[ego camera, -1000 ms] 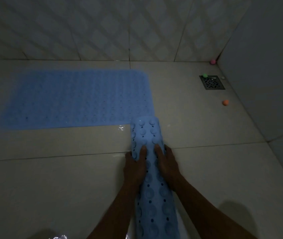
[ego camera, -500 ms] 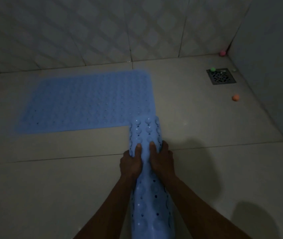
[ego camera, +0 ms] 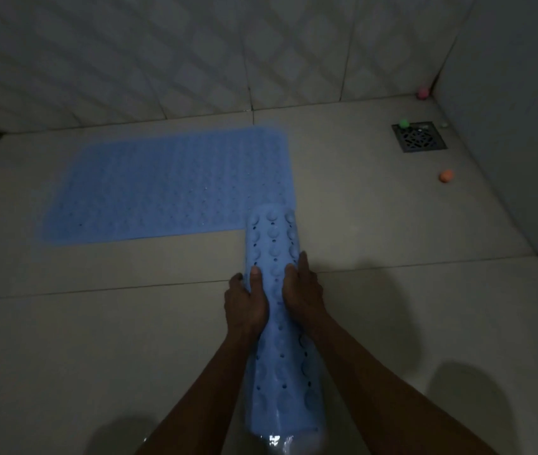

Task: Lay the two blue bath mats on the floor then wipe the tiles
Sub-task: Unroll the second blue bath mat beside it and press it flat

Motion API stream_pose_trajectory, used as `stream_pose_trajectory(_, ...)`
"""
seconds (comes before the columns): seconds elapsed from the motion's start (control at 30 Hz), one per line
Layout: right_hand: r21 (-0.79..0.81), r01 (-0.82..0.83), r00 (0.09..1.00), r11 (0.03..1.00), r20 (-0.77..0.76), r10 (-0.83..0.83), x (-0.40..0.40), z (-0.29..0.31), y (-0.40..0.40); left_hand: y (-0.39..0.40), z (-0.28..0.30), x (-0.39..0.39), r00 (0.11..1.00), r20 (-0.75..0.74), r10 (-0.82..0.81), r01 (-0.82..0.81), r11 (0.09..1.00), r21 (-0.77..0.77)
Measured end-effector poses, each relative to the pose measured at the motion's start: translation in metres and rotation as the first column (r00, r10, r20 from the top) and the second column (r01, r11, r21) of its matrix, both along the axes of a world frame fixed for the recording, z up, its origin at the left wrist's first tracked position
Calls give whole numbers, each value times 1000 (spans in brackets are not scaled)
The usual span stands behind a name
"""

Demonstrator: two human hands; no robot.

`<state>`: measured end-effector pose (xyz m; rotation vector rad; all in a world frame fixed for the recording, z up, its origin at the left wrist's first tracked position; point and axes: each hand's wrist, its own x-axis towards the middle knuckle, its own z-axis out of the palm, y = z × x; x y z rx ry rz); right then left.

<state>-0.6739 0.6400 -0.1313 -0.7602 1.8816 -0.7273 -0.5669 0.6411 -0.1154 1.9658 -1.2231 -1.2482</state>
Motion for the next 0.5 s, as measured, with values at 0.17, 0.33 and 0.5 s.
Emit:
stream_pose_trajectory(0.17,-96,-197,980,976,-40,194,20,5,5,13,0,29,997,-4,-82,82,996,-43)
stream_pose_trajectory(0.33,-136,-283,947,950,-194,254,53,22,7,16,0,65,995,2,-104,104,994,-23)
stream_pose_trajectory(0.5,-150,-328,910,933,-314,269,77,24,11,12,1,101,996,-12,-84,84,996,-8)
